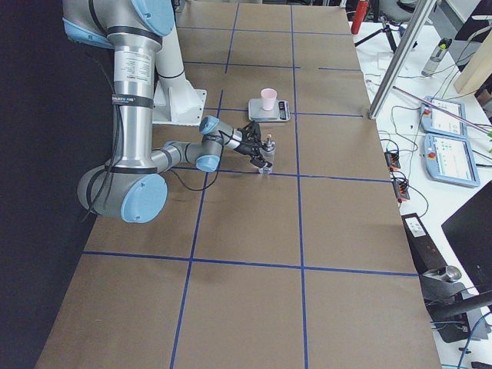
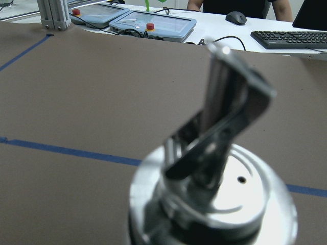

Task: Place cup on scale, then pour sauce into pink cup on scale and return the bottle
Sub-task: 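Lift the glass bottle with the right gripper toward the pink cup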

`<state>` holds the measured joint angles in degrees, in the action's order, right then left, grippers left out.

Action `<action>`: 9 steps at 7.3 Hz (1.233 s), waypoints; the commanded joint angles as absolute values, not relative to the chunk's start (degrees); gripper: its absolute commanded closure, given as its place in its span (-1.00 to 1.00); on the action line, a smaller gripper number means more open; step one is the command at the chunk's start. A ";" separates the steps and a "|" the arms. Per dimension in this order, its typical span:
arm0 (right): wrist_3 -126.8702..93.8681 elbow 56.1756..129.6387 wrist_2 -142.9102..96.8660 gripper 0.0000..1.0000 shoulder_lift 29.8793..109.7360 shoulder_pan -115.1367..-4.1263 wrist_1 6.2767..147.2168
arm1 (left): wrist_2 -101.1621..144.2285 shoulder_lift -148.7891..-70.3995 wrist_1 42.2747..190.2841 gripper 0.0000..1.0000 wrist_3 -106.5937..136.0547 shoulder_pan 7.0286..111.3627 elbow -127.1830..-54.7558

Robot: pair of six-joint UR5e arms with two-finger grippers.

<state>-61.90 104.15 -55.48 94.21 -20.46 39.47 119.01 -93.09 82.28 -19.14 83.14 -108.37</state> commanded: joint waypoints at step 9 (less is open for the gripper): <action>-49.57 111.44 -54.61 1.00 78.55 -26.90 61.97 | 118.56 -92.90 82.26 -1.00 -19.95 83.14 -108.29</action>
<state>-50.39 110.24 -58.32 84.96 -27.43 51.80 118.30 -93.17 82.19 -19.58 83.12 -108.72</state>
